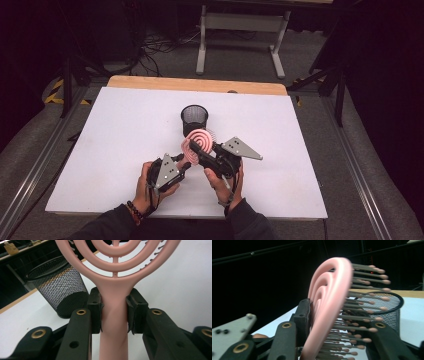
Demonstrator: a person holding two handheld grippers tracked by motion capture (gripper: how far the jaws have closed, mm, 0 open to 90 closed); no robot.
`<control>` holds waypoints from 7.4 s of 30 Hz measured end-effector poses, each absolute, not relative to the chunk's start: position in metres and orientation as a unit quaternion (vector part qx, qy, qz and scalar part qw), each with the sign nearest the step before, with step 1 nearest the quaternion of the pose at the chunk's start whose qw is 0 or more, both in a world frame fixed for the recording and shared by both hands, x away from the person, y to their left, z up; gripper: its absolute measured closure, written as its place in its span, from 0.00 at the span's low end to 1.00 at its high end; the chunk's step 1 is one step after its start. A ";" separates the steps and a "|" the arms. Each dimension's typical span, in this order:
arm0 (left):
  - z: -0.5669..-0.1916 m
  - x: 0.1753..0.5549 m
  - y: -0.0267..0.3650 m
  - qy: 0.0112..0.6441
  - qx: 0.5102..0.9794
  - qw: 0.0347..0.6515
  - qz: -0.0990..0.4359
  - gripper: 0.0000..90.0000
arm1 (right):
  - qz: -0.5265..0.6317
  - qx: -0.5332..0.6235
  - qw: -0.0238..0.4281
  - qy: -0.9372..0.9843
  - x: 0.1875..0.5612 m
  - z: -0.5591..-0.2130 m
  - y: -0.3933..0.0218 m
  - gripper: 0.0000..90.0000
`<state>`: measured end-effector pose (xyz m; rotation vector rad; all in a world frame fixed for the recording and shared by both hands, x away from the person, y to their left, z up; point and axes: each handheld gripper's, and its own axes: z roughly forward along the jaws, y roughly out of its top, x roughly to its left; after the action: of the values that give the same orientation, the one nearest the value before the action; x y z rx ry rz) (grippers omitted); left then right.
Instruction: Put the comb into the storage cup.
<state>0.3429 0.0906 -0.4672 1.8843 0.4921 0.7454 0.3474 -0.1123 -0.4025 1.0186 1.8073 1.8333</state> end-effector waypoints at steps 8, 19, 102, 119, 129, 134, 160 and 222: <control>-0.466 0.344 0.092 0.199 0.780 0.510 0.302 0.75 | 0.663 0.347 0.177 0.640 0.343 -0.401 -0.112 0.68; -0.466 0.344 0.090 0.182 0.788 0.514 0.285 0.64 | 0.656 0.304 0.205 0.660 0.336 -0.394 -0.114 0.70; -0.459 0.342 0.232 0.203 0.794 0.511 0.259 0.07 | 0.629 0.297 0.321 0.643 0.332 -0.366 -0.178 0.70; -0.469 0.336 0.246 0.215 0.795 0.514 0.241 0.07 | 0.635 0.301 0.341 0.624 0.348 -0.348 -0.185 0.70; -0.467 0.337 0.254 0.225 0.785 0.525 0.238 0.06 | 0.638 0.310 0.345 0.615 0.369 -0.327 -0.190 0.70; -0.468 0.336 0.254 0.224 0.787 0.523 0.239 0.06 | 0.637 0.307 0.353 0.613 0.374 -0.320 -0.186 0.70; -0.469 0.333 0.253 0.224 0.791 0.514 0.244 0.06 | 0.641 0.299 0.376 0.599 0.400 -0.281 -0.171 0.70; -0.471 0.331 0.248 0.211 0.795 0.517 0.234 0.06 | 0.656 0.324 0.311 0.606 0.442 -0.309 -0.117 0.70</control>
<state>0.3312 0.2481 -0.4713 1.9093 0.5069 0.5628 0.4422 -0.1174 -0.3089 0.8565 1.5989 1.7326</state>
